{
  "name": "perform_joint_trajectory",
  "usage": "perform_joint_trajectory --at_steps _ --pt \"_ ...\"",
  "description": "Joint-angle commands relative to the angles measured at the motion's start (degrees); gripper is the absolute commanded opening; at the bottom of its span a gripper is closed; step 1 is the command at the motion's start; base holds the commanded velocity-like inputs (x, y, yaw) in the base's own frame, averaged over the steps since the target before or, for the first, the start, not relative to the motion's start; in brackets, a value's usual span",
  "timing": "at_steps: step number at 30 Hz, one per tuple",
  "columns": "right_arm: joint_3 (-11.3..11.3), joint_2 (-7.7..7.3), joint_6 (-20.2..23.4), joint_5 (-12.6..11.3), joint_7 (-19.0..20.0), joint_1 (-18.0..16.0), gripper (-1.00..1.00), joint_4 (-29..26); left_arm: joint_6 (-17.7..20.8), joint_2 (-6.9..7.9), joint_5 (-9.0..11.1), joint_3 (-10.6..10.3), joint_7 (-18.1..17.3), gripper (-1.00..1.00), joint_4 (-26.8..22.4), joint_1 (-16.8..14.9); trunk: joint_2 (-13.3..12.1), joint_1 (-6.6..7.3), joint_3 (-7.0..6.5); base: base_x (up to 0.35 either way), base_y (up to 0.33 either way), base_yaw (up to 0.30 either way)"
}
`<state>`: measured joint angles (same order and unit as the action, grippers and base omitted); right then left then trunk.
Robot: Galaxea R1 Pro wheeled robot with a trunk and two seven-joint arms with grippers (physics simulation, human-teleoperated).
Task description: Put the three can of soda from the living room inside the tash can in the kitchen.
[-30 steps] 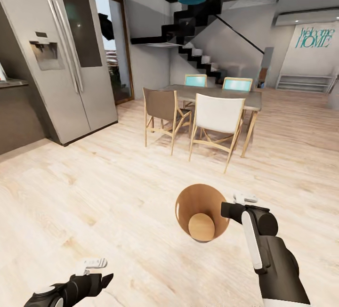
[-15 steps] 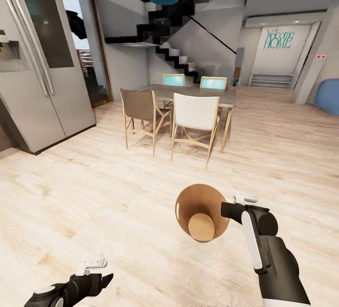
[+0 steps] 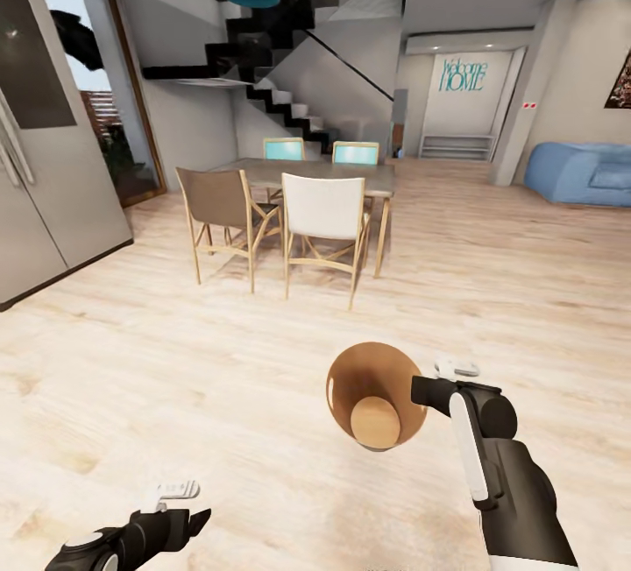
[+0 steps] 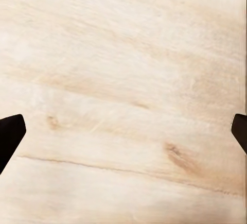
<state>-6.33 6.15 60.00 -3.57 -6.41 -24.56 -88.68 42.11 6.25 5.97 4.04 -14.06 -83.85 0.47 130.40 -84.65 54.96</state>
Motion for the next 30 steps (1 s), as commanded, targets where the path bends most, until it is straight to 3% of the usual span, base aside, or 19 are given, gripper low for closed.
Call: perform_joint_trajectory --at_steps 1,30 --pt "0.0 0.01 0.0 -0.9 0.3 0.0 -1.00 0.0 0.0 0.00 0.0 0.0 0.0 1.00 0.0 0.0 0.0 0.01 -0.01 0.000 0.000 -0.284" --pt "0.0 -0.01 0.0 -0.9 0.3 0.0 -1.00 0.0 0.1 -0.01 0.0 -0.3 -0.1 1.00 0.0 0.0 0.0 0.01 -0.01 0.000 0.000 -0.284"
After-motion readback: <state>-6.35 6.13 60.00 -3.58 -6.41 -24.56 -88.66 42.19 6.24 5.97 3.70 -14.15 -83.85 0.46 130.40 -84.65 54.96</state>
